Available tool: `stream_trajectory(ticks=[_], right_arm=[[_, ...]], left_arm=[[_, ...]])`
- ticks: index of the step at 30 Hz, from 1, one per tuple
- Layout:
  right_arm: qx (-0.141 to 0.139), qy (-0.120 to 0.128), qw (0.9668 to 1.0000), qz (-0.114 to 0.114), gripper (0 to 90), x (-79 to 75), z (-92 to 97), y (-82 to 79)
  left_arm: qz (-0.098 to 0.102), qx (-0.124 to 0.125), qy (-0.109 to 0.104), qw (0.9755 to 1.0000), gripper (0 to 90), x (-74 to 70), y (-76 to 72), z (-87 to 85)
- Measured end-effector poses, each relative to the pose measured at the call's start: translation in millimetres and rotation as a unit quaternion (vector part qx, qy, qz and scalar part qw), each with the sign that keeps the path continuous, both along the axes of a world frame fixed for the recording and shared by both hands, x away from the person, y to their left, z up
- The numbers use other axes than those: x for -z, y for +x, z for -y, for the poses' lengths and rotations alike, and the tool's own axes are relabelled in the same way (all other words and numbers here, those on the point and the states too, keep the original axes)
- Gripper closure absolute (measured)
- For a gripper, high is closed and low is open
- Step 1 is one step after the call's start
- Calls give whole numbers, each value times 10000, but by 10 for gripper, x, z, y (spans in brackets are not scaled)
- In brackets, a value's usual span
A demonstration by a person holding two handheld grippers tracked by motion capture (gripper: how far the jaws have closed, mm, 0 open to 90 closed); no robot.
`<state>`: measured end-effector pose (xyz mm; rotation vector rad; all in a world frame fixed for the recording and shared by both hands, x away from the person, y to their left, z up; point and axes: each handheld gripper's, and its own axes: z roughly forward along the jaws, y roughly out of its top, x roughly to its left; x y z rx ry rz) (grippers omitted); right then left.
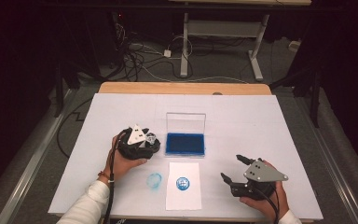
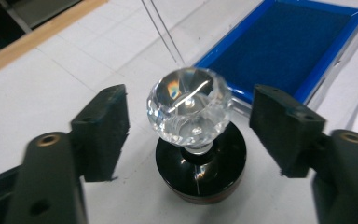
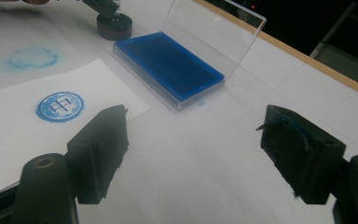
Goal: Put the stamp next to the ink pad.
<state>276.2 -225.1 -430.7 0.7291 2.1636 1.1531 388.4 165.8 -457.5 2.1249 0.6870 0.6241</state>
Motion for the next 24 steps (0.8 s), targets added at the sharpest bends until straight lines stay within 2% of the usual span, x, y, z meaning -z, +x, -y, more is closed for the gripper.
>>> stream_trajectory(ticks=[2, 5, 8, 12, 16, 18, 24], right_arm=[[9, -11, 10000, 6, 233, -3, -2, -2], [60, -16, 10000, 13, 234, -14, 1, -8], [111, 8, 9999, 61, 235, -26, 10, -17], [179, 2, 9998, 84, 235, -22, 44, -35], [280, 6, 9995, 125, 235, -17, 119, -56], [392, 7, 9991, 148, 238, -16, 148, -69], [485, -14, 9985, 236, 237, -6, 207, -106]], left_arm=[[216, -39, -2, 9998, 194, -67, -57, -9], [335, 30, -100, 9994, 176, -158, -153, -32], [455, 83, -25, 9989, 161, -232, -249, -42], [443, 228, -36, 9988, 152, -304, -354, -98], [433, 338, -146, 9984, 152, -362, -443, -166], [498, 358, -54, 9981, 152, -383, -494, -189], [569, 381, -46, 9976, 152, -382, -658, -246]])
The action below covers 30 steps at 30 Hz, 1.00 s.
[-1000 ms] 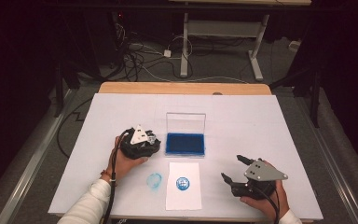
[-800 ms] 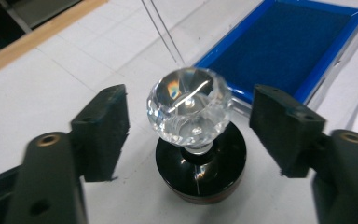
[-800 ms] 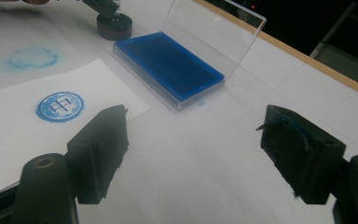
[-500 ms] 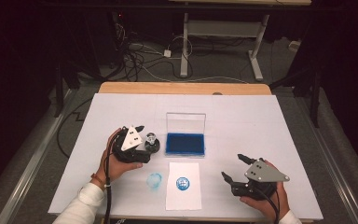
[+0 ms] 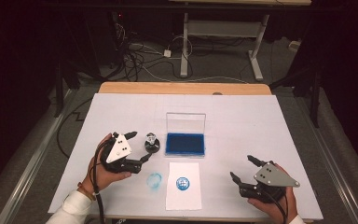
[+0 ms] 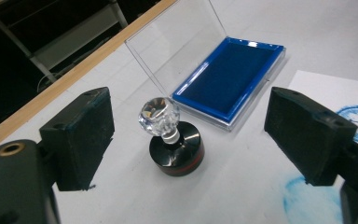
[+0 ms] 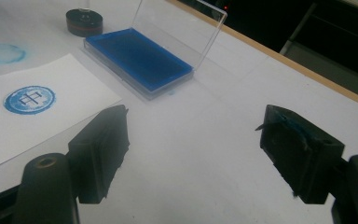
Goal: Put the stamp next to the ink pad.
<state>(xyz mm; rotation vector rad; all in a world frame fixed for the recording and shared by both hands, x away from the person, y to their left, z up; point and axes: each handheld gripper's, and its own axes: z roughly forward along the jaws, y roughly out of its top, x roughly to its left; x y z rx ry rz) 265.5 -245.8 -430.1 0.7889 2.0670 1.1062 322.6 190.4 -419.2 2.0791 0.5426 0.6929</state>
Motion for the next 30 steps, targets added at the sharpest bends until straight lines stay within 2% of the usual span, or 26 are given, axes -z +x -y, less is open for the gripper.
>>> stream_trajectory(ticks=[3, 6, 15, 18, 23, 25, 28, 30], right_arm=[[57, -2, 10000, -6, 238, 5, 18, -12], [89, -25, 10000, 23, 238, 11, 27, -22], [107, -91, 9999, 54, 237, 45, 23, -41], [127, -96, 9999, 12, 225, 62, 33, -47], [185, -82, 9998, -28, 201, 77, 46, -66], [152, -55, 9998, -66, 200, 85, 48, -78], [142, -76, 9998, -80, 187, 95, 41, -89], [147, -83, 9998, -78, 186, 97, 40, -95]], left_arm=[[31, 24, 3, 10000, 152, 19, -85, -22], [124, -35, 96, 9999, 152, 57, -163, -40], [108, -124, 113, 9998, 152, 190, -335, -128], [63, -151, 190, 9997, 152, 264, -404, -161], [-186, -222, 140, 9995, 152, 384, -480, -245], [-294, -298, 205, 9989, 152, 436, -506, -263], [-373, -276, 253, 9986, 152, 477, -539, -291], [-344, -288, 265, 9986, 152, 471, -547, -301]])
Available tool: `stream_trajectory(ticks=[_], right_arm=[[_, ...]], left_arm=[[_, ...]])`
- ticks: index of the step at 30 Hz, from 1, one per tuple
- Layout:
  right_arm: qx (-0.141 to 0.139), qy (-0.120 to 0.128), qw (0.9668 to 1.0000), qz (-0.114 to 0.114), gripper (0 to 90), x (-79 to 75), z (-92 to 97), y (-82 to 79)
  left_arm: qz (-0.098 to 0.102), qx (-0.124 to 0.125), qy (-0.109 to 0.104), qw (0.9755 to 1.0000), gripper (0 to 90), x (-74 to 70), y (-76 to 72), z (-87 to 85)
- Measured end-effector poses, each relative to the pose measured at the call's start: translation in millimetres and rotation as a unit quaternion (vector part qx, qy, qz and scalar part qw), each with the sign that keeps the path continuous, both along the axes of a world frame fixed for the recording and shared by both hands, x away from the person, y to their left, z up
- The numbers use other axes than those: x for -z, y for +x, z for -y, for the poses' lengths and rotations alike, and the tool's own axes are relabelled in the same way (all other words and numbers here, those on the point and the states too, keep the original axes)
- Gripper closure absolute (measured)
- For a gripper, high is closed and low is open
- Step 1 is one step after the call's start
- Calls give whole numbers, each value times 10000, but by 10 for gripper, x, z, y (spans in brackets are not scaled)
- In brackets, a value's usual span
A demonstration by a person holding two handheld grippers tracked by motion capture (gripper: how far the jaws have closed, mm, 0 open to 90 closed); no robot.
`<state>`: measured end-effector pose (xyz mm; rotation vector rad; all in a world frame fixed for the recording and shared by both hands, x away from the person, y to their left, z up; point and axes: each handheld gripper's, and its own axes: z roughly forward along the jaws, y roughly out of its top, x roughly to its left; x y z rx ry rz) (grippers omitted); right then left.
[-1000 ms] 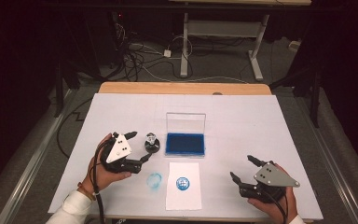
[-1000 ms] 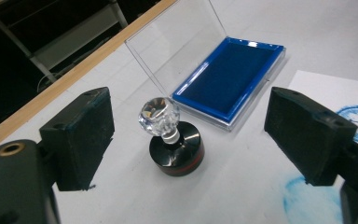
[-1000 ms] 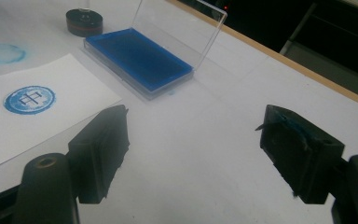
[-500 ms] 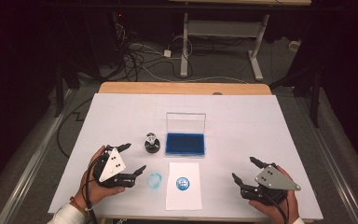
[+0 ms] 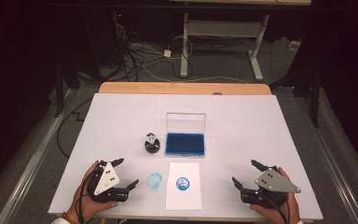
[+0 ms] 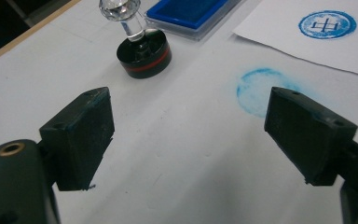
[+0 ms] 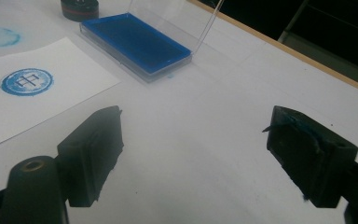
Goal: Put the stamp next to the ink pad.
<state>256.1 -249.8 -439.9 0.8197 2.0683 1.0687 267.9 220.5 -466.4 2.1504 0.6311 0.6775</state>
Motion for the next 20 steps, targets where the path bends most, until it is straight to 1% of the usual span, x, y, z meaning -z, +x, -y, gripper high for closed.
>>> stream_trajectory(ticks=[2, 5, 12, 18, 20], right_arm=[[37, 17, 10000, 17, 179, -1, 1, -3], [44, 27, 10000, 26, 176, -2, 6, -1], [90, -26, 10000, 17, 175, 1, 4, 7], [62, -42, 10000, 29, 175, 1, 18, 14], [53, -13, 10000, 24, 175, 1, 21, 16]], left_arm=[[-8, -6, -17, 10000, 152, -5, 7, 6], [-39, 45, 82, 9999, 152, 3, 17, 19], [-44, 4, -53, 10000, 152, -24, 31, -16], [-41, 2, -37, 10000, 152, -34, 43, -18], [-48, -5, -47, 10000, 152, -37, 47, -16]])
